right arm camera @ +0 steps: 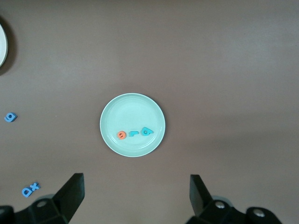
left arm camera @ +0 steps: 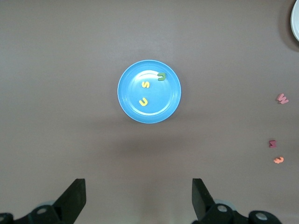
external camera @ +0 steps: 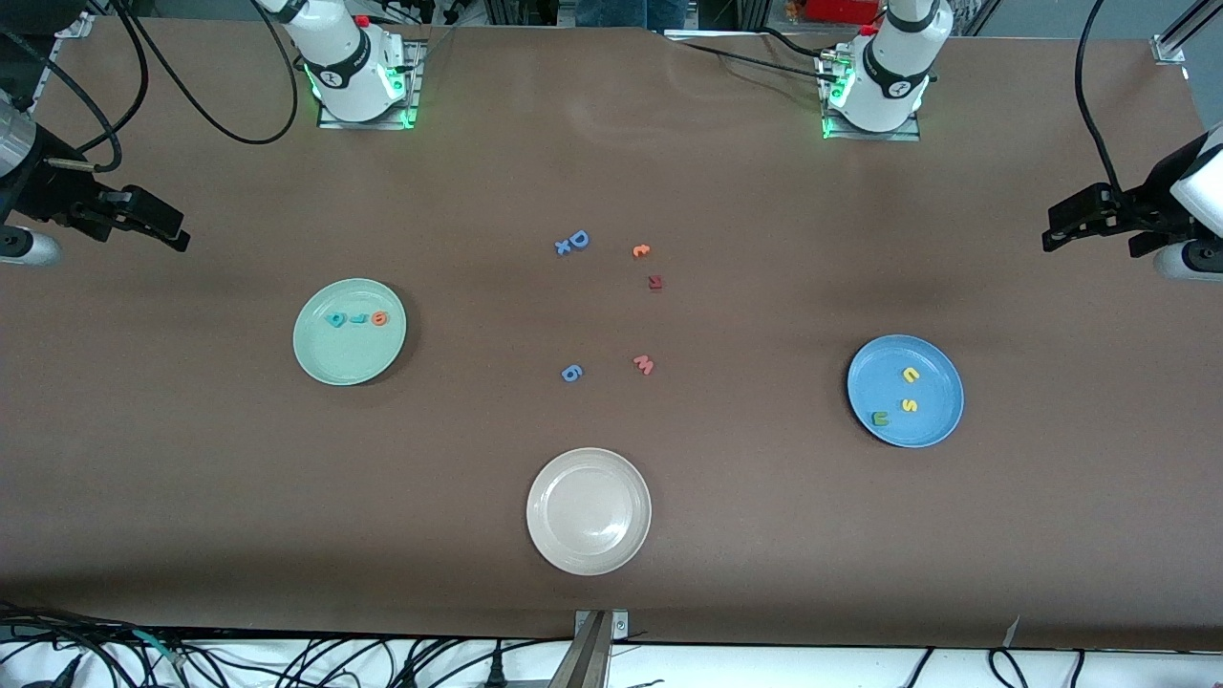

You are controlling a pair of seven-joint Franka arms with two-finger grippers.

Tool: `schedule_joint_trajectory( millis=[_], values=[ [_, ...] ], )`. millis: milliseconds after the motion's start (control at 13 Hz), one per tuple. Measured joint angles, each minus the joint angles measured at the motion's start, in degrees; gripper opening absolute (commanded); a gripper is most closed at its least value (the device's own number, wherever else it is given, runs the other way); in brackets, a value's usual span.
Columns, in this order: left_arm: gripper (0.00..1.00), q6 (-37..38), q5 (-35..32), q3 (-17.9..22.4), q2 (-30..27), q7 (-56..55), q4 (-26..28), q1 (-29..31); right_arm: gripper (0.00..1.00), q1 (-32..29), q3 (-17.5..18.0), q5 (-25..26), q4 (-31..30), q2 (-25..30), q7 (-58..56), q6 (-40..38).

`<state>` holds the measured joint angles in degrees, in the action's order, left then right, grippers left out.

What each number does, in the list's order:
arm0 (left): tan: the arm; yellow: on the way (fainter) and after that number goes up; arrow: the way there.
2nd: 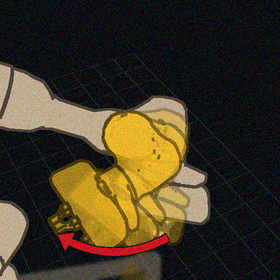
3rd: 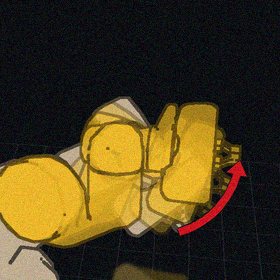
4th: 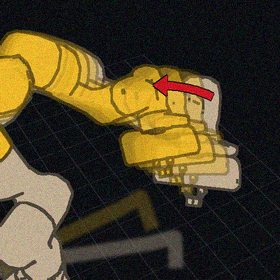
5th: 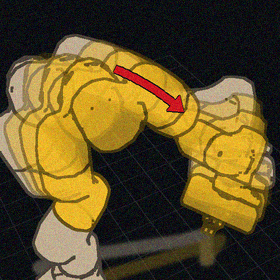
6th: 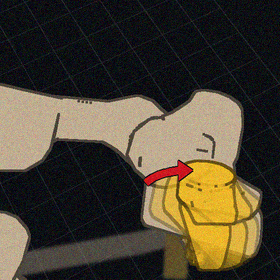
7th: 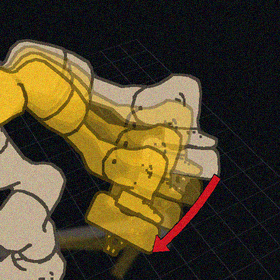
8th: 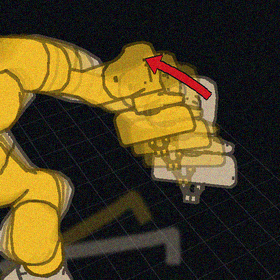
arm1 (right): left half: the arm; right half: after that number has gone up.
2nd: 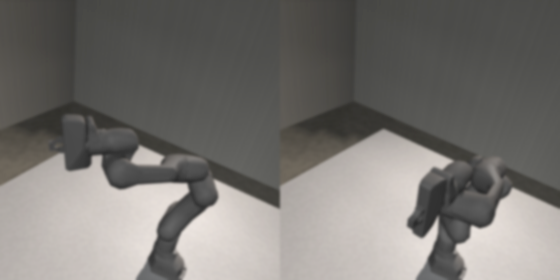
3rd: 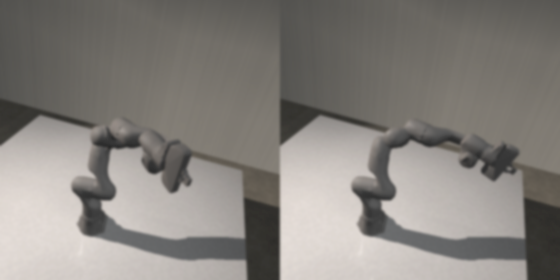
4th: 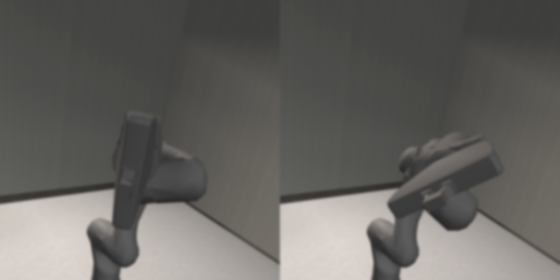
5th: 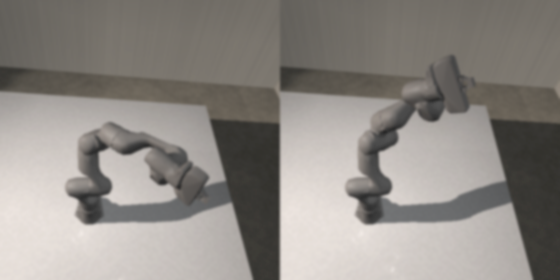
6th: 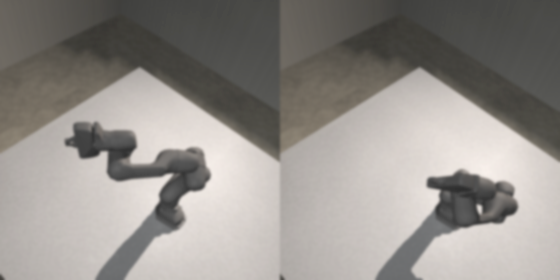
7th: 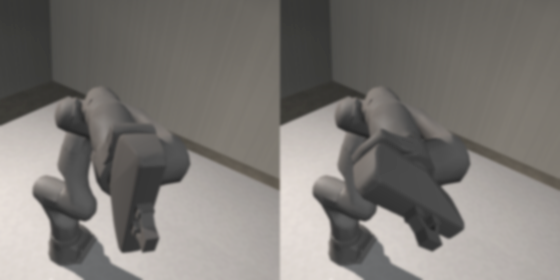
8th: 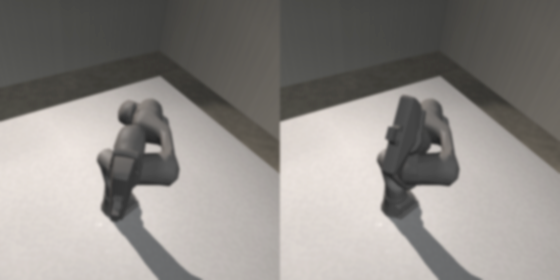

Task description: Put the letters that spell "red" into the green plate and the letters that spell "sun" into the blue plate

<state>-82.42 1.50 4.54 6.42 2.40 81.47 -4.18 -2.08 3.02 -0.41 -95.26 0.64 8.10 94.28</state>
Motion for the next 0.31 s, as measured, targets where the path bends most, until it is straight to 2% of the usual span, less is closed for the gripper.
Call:
schedule_joint_trajectory(
  millis=[308],
  values=[
    [1.00, 0.7, 0.0, 0.3, 0.0, 0.0, 0.5, 0.1, 1.00, 0.0, 0.0, 0.0, 0.0, 0.0, 0.0, 0.0]
  ],
)
